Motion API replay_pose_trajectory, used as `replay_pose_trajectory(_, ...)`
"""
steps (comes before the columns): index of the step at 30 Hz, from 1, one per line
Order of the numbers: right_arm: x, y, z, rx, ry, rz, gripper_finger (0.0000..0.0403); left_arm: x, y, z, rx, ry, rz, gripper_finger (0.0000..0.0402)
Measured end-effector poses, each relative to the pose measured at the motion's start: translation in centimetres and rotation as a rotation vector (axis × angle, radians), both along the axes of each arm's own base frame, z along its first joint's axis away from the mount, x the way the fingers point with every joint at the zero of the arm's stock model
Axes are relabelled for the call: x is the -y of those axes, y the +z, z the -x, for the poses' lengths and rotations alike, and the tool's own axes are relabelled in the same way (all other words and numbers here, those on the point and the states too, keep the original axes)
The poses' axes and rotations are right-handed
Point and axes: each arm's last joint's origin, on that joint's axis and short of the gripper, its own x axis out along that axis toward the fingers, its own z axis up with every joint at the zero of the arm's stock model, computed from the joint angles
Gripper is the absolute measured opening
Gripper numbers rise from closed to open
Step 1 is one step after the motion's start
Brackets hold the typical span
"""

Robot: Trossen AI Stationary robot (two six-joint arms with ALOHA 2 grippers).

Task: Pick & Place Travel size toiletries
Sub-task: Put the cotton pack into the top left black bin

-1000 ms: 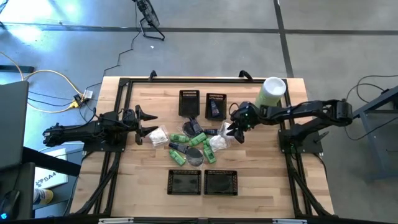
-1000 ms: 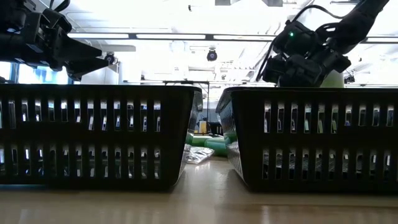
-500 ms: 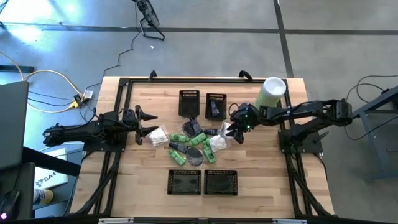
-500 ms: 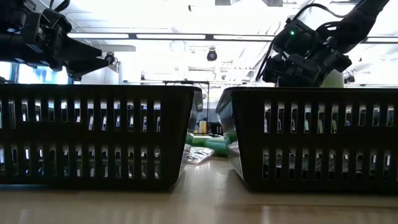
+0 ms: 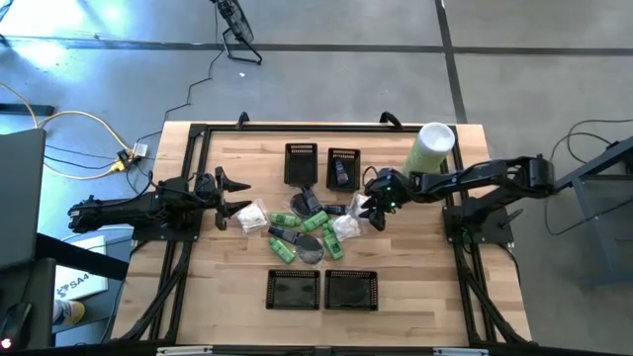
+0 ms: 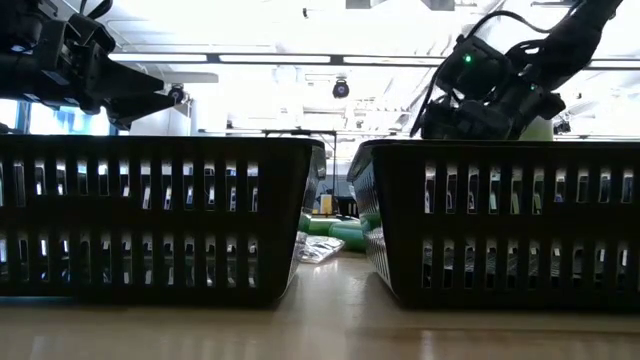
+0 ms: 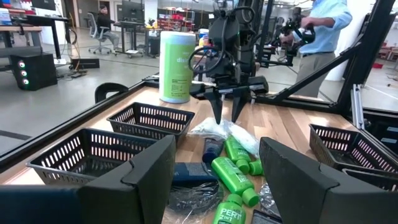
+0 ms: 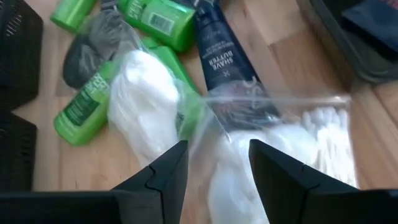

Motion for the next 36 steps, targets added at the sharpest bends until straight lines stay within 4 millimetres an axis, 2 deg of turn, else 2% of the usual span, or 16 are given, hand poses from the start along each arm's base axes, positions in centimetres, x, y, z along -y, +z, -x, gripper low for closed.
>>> replay_pose_trajectory(5,-0.2,-0.3,-1.2,0.098,0.054,-0.032,0.0154,0.0,0.0,0.0,0.0,0.0,0.0,0.023)
replay_pose_trajectory(8,-0.2,-0.6,-1.3,0.089,0.061,-0.045,0.0139,0.0,0.0,0.0,0.0,0.0,0.0,0.023)
replay_pose_trajectory(21,-0.3,-0.7,-1.3,0.088,0.083,-0.064,0.0011,0.0,0.0,0.0,0.0,0.0,0.0,0.023)
replay_pose_trajectory(23,-0.3,-0.6,-1.3,0.095,0.086,-0.064,0.0006,0.0,0.0,0.0,0.0,0.0,0.0,0.023)
replay_pose_trajectory(28,-0.4,0.5,-1.1,0.144,0.117,-0.062,0.0002,0.0,0.0,0.0,0.0,0.0,0.003,0.023)
replay_pose_trajectory(36,-0.7,4.3,0.2,0.27,0.132,-0.011,0.0002,0.0,0.0,0.0,0.0,0.0,0.003,0.023)
